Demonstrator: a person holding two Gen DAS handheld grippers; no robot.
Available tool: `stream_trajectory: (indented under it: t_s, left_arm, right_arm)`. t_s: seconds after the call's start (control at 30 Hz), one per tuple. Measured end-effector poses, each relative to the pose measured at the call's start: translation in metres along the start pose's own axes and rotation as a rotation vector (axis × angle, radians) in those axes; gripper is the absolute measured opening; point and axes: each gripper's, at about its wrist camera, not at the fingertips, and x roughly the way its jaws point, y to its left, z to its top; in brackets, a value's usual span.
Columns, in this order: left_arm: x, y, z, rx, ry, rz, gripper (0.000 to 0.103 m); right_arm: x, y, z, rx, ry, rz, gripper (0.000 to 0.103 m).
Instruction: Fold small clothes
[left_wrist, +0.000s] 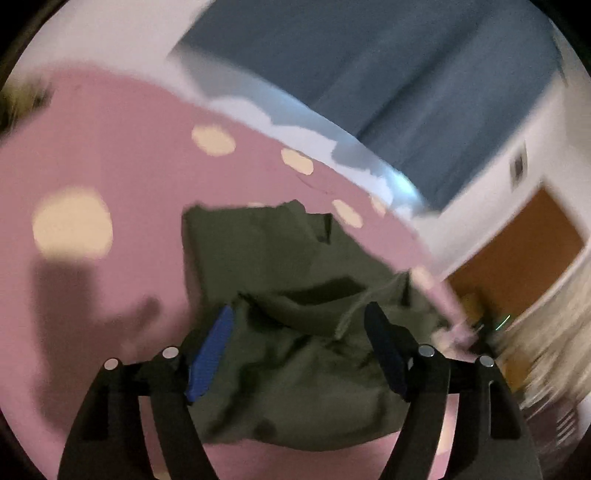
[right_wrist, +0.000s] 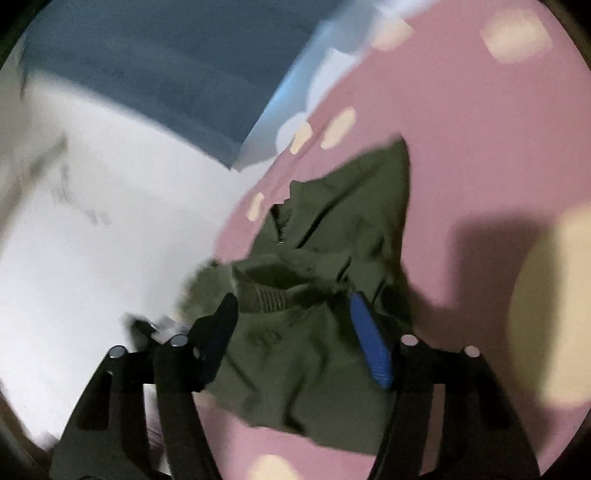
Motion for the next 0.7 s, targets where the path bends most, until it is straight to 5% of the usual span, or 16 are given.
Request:
stream_trajectory:
  t_s: [0.1,0.23,0.43,0.57,0.6,0.67,0.7]
  left_arm:
    - [0.017,-0.036,-0.006,0.354,-0.026,0.157,0.073]
    - [0.049,-0.062,-0.019,0.635,0.0,0.255,0.073]
    - [0.08,-0.075,-0.026,0.795,0.052,0.292,0.073]
    - [0.095,-0.076,-0.023,0.785,0.06,0.287,0.05]
    - [0.097,-0.077,-0.023,0.79,0.059,0.286,0.044]
    - [0.102,-0.078,-0.025,0.8,0.06,0.313,0.027]
    - [0.104,-0.078,-0.024,0.795,0.07,0.314,0.022]
  right_arm:
    - [0.006,0.023,0.002,-0.233,0.031,-0.105,0.069]
    - [0.023,0.043,-0.005,-0.462,0.117,-0.206,0.072]
    - [0.037,0.05,-0.006,-0.588,0.149,-0.239,0.072]
    - [0.053,0.056,-0.006,-0.645,0.169,-0.237,0.07]
    - [0.056,0.058,-0.007,-0.658,0.172,-0.234,0.067]
    - [0.063,0.062,-0.007,-0.658,0.181,-0.21,0.023]
    - [0.066,0.062,-0.005,-0.63,0.196,-0.211,0.021]
